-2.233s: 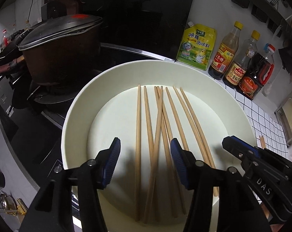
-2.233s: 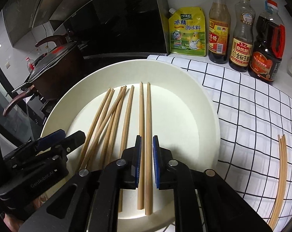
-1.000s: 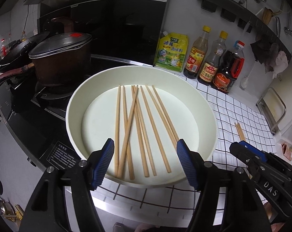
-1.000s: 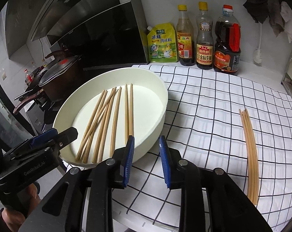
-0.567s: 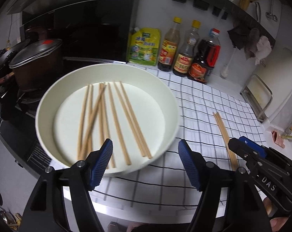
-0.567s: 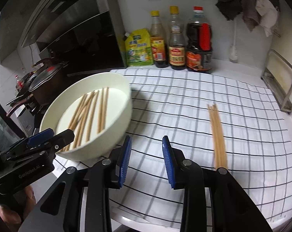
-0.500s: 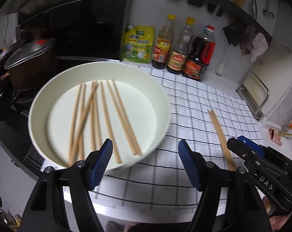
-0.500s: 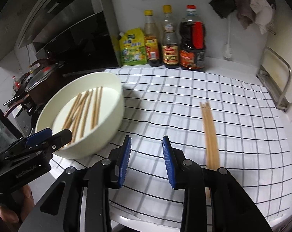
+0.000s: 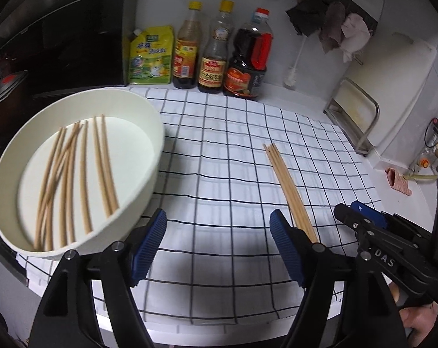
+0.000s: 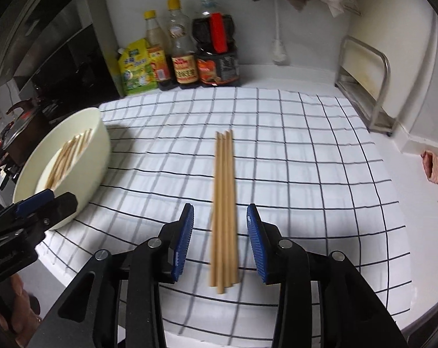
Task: Organize utensils
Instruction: 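Withdraw both open tools from the basin toward the remaining chopsticks, then close the right tool on one wooden chopstick while the left tool grasps another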
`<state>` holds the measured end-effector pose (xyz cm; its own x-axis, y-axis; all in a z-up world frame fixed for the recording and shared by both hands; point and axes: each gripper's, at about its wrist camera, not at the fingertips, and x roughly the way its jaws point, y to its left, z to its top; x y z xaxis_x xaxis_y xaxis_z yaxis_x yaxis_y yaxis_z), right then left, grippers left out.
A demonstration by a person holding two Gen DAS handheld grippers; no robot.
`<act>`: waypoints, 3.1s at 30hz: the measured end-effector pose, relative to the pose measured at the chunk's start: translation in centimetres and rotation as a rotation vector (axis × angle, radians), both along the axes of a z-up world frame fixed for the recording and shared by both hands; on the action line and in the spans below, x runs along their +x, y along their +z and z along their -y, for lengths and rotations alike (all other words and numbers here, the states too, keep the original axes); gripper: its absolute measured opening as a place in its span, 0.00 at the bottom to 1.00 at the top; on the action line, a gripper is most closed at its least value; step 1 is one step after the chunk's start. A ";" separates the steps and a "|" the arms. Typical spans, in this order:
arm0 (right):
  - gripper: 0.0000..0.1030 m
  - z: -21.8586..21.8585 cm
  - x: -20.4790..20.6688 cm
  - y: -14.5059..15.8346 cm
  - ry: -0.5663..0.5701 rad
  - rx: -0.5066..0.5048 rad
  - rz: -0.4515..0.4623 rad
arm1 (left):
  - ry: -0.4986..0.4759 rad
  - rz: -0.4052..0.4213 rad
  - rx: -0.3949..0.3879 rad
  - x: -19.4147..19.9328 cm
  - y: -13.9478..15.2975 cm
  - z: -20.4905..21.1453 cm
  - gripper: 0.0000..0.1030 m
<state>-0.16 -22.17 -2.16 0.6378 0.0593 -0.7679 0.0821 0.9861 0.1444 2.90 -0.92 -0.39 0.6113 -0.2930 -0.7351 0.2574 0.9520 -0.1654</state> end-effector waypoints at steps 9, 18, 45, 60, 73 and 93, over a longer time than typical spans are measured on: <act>0.35 1.7 2.2 -3.4 -0.002 -0.017 -0.050 | -0.030 -0.054 0.007 0.9 -2.4 2.8 0.72; 0.36 1.3 4.4 -5.4 0.034 -0.035 -0.088 | -0.011 -0.066 0.026 2.0 -3.5 3.4 0.73; 0.36 3.1 4.7 -6.6 0.032 -0.046 -0.076 | -0.010 -0.099 0.036 3.3 -5.4 6.5 0.75; 0.36 6.7 4.2 -6.6 -0.022 -0.024 -0.067 | -0.014 -0.139 0.063 4.6 -7.5 10.1 0.75; 0.36 7.0 4.2 -6.5 -0.021 -0.014 -0.066 | -0.019 -0.136 0.132 5.3 -8.1 11.2 0.77; 0.36 6.3 4.6 -6.5 0.002 -0.043 -0.064 | 0.001 -0.134 0.224 6.0 -8.5 10.9 0.82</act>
